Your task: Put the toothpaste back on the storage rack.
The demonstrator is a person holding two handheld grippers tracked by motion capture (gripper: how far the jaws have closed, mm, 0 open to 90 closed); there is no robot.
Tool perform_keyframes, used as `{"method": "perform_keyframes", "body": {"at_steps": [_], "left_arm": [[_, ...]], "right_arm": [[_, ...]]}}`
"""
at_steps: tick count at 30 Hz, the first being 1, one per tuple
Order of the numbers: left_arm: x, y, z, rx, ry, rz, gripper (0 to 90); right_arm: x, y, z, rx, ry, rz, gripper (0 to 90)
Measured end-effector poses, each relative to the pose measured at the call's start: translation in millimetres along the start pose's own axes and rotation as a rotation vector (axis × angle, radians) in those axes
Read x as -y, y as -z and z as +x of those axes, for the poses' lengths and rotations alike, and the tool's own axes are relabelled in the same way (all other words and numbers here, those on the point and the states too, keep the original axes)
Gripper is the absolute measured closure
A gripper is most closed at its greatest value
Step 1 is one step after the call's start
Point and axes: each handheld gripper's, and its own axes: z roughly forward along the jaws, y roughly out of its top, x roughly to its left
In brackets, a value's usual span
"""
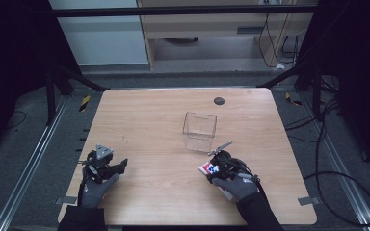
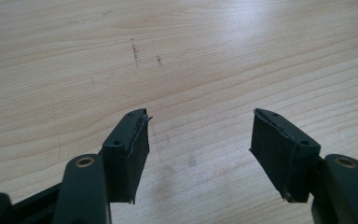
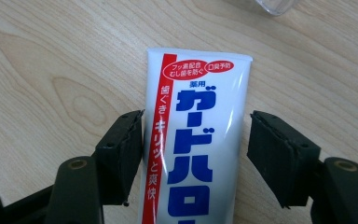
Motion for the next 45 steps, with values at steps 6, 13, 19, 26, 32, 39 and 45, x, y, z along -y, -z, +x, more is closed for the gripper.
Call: {"method": "perform_keyframes", "body": {"at_steps": [6, 13, 19, 26, 32, 39, 45], "left_arm": [[-0.1, -0.1, -0.2, 0.0, -0.001, 0.001, 36.3], [-0.2, 0.1, -0.3, 0.0, -0.002, -0.001, 36.3], [-0.3, -0.2, -0.7, 0.0, -0.003, 0.001, 36.3], [-0.4, 0.1, -0.6, -0.001, -0.003, 0.0, 36.3], [-0.5, 0.3, -0.1, -0.001, -0.001, 0.0, 36.3], [-0.7, 0.4, 0.1, -0.001, 0.0, 0.0, 36.4], [-0.9, 0.5, 0.0, 0.0, 0.0, 0.0, 36.4]], "right_arm": [[0.3, -4.7, 0.1, 0.003, -0.002, 0.007, 35.6], [0.6, -7.6, 0.7, -0.001, -0.007, 0.014, 37.1], [0.1, -8.8, 3.7, 0.026, 0.002, 0.026, 37.7], [-0.7, -8.7, 5.5, 0.04, 0.008, 0.034, 41.8], [-1.3, -1.7, 4.3, 0.019, -0.013, 0.04, 57.2], [0.9, 12.7, -1.2, -0.017, -0.023, 0.026, 68.5], [2.7, 31.1, -7.3, -0.049, -0.037, -0.021, 71.2]]}}
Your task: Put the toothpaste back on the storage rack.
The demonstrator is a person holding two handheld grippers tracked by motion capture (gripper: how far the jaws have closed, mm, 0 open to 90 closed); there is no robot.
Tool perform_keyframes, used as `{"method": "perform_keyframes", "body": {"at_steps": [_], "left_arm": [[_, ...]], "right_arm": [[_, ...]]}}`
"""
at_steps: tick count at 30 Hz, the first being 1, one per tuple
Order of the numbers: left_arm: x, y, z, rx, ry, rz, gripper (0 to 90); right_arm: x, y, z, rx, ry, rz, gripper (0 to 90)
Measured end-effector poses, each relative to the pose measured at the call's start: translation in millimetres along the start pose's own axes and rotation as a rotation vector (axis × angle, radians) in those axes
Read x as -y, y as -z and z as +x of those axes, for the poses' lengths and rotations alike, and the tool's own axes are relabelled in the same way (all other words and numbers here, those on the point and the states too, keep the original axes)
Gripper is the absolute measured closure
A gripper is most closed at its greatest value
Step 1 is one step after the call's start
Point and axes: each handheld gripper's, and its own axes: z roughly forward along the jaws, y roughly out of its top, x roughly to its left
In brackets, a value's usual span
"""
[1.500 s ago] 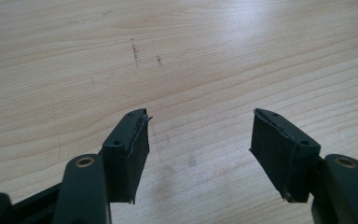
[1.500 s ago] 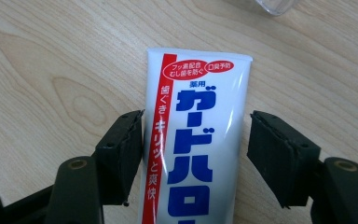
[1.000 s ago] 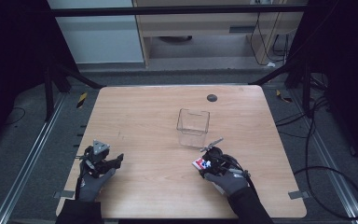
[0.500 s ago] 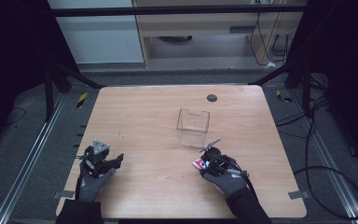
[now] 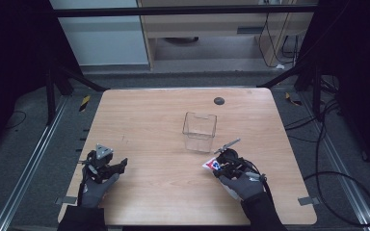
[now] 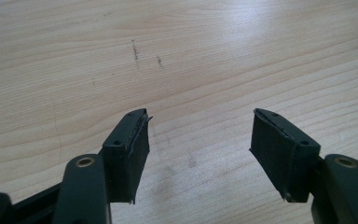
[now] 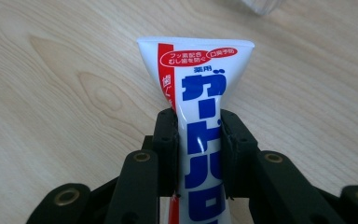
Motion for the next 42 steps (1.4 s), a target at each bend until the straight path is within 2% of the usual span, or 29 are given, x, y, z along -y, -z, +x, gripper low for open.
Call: {"method": "perform_keyframes", "body": {"at_steps": [11, 15, 18, 22, 25, 29, 35, 42], "left_arm": [[-0.2, -0.3, -1.3, 0.001, -0.002, 0.0, 36.4], [-0.3, -0.4, -1.7, 0.002, -0.002, -0.001, 36.4], [-0.1, -0.7, -1.5, 0.001, -0.002, 0.001, 36.4], [-0.1, -0.7, -1.6, 0.001, -0.001, 0.001, 36.4], [0.0, -0.7, -1.4, 0.001, 0.0, 0.001, 36.3], [0.0, -0.7, -1.4, 0.002, 0.0, 0.001, 36.4], [0.0, -0.6, -1.2, 0.002, 0.001, 0.0, 36.4], [-0.2, -0.8, -1.6, 0.002, 0.0, 0.0, 36.4]], "right_arm": [[-3.2, 38.4, -1.8, -0.067, -0.013, -0.186, 72.4], [-4.9, 42.2, -1.2, -0.074, -0.01, -0.221, 72.8], [-8.3, 48.7, -1.1, -0.09, -0.011, -0.266, 73.1], [-14.9, 58.0, -1.6, -0.087, -0.014, -0.331, 73.7], [-20.2, 62.8, -3.5, -0.104, -0.026, -0.372, 73.9], [-26.7, 65.7, -4.6, -0.104, -0.029, -0.426, 74.0], [-32.8, 69.3, -3.6, -0.114, -0.036, -0.472, 74.3], [-36.2, 81.3, -3.6, -0.12, -0.047, -0.547, 74.4]]}}
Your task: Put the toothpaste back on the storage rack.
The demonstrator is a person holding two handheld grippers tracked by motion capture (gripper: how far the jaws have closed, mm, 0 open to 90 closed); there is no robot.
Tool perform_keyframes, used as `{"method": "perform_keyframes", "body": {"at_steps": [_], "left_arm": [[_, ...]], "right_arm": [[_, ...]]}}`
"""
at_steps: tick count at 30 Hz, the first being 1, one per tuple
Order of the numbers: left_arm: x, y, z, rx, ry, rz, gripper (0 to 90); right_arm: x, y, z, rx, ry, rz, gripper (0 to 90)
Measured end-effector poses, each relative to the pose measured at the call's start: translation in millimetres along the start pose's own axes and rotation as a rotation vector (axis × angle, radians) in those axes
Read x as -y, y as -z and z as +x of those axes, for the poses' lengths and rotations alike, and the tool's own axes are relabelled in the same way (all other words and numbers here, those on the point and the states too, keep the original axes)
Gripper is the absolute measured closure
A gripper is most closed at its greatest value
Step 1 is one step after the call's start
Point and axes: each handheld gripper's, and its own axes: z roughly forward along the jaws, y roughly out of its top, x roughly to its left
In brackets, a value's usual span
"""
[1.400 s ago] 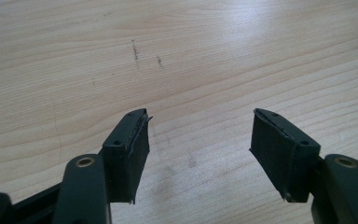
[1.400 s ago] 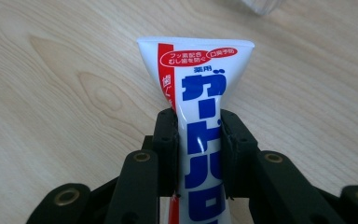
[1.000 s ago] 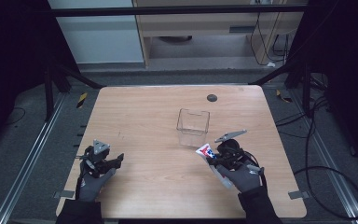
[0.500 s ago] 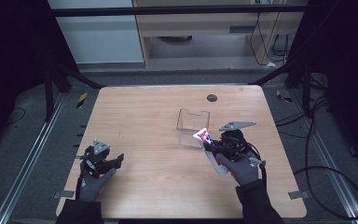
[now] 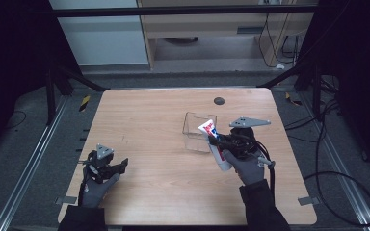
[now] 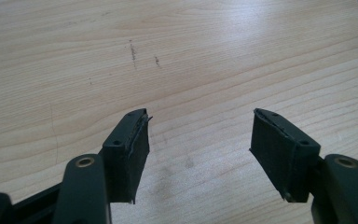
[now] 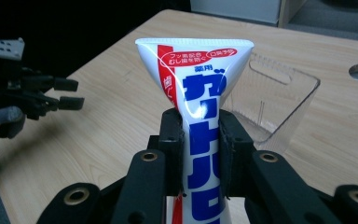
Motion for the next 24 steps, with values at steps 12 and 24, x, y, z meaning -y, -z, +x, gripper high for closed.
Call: {"method": "perform_keyframes", "body": {"at_steps": [12, 24], "left_arm": [[0.1, -0.1, 0.4, 0.0, 0.003, 0.0, 36.4], [0.0, -0.1, 0.8, -0.002, 0.005, -0.004, 36.4]], "right_arm": [[-11.5, -3.0, -1.3, 0.012, -0.025, -0.074, 74.5], [-29.0, -16.0, 0.0, 0.042, -0.041, -0.17, 74.3]]}}
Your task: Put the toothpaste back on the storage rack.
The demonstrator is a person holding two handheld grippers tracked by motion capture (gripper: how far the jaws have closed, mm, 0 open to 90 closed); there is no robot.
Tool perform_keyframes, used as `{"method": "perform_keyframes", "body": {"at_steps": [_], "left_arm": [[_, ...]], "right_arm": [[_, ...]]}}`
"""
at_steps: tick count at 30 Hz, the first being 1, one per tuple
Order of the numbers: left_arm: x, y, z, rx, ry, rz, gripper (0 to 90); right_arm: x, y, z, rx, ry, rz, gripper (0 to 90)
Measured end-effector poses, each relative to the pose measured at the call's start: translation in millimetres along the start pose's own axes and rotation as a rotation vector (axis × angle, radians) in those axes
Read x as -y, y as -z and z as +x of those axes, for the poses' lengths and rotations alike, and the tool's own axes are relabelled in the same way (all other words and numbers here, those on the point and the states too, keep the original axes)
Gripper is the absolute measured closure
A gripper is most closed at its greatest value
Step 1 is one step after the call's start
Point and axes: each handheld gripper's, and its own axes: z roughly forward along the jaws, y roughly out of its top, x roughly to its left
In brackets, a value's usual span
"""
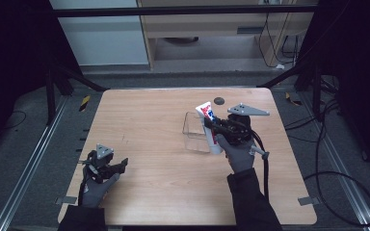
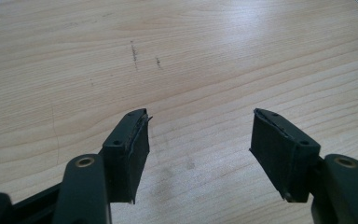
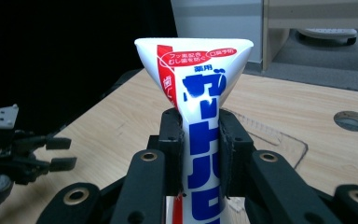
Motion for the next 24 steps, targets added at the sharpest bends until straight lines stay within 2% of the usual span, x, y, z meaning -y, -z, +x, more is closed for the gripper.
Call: {"method": "perform_keyframes", "body": {"at_steps": [8, 18, 24], "left_arm": [[-0.1, 0.2, -0.2, 0.001, -0.001, -0.002, 36.4], [-0.4, 0.8, -0.2, 0.002, 0.001, -0.008, 36.4], [-0.3, 1.0, 0.1, 0.003, 0.004, -0.009, 36.4]], "right_arm": [[-12.1, -13.9, 0.4, 0.031, -0.006, -0.056, 74.1], [-16.4, -32.0, 0.0, 0.068, -0.011, -0.122, 74.0], [-15.9, -46.9, -2.4, 0.089, -0.022, -0.133, 73.8]]}}
